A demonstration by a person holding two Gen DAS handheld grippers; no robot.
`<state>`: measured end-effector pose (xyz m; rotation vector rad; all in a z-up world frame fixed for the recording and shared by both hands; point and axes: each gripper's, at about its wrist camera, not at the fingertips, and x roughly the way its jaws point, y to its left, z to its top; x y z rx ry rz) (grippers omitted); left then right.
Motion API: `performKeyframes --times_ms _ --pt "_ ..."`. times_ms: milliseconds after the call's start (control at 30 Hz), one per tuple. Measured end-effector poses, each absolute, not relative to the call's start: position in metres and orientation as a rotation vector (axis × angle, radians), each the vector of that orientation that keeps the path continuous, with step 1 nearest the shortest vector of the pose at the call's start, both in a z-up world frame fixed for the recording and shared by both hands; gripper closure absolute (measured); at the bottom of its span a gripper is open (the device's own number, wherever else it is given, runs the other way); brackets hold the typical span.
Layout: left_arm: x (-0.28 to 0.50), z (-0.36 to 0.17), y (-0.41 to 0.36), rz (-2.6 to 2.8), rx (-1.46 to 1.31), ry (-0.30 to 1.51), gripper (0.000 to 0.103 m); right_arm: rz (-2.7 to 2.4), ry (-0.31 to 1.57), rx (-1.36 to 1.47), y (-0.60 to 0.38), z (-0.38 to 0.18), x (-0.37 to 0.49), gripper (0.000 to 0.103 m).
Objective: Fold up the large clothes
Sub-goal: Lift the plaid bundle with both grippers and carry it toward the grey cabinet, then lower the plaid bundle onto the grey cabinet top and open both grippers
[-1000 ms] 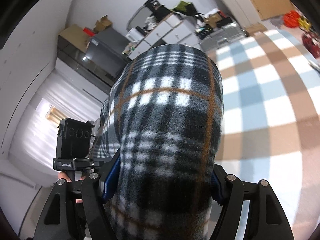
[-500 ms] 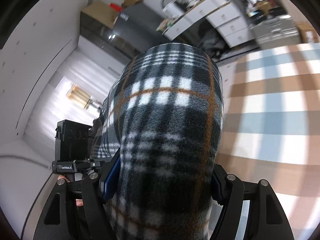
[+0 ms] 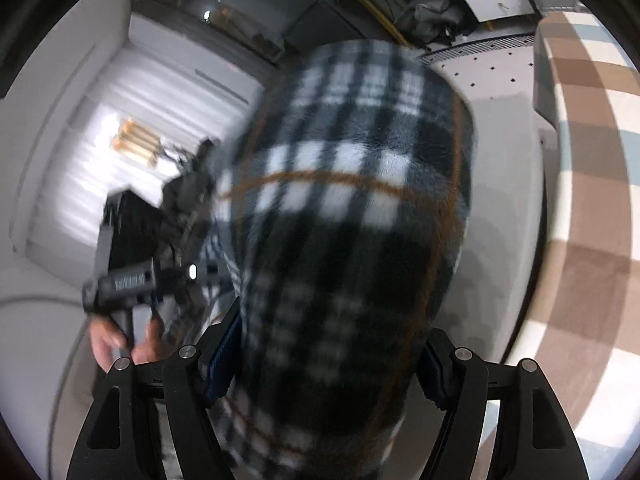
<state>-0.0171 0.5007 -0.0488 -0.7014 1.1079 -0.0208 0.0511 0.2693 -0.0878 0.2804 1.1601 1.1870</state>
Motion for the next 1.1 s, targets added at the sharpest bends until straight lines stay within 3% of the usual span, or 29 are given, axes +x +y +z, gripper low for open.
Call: performKeyframes --times_ms 400,600,800,967,1067,1100 --pt "-0.035 -0.032 0.496 0.121 -0.583 1.123 0.050 1.189 1.155 0.091 0.267 -0.078 0.056 0.026" --pt "-0.066 0.004 0.520 0.301 -0.590 0.934 0.050 1.140 1.065 -0.052 0.261 -0.057 0.040 0.025" --pt "-0.063 0.007 0.470 0.105 -0.494 0.920 0.049 1.132 0.966 -0.116 0.259 -0.035 0.023 0.025" --pt "-0.041 -0.038 0.429 0.090 -0.247 0.951 0.049 1.096 0.780 -0.079 0.251 0.012 0.025 0.027" --pt "-0.030 -0.076 0.436 0.147 -0.236 0.990 0.049 1.109 0.762 -0.159 0.283 0.029 0.029 0.029" --pt "-0.031 -0.083 0.440 0.152 -0.260 0.973 0.049 1.122 0.769 -0.192 0.297 0.033 0.030 0.034"
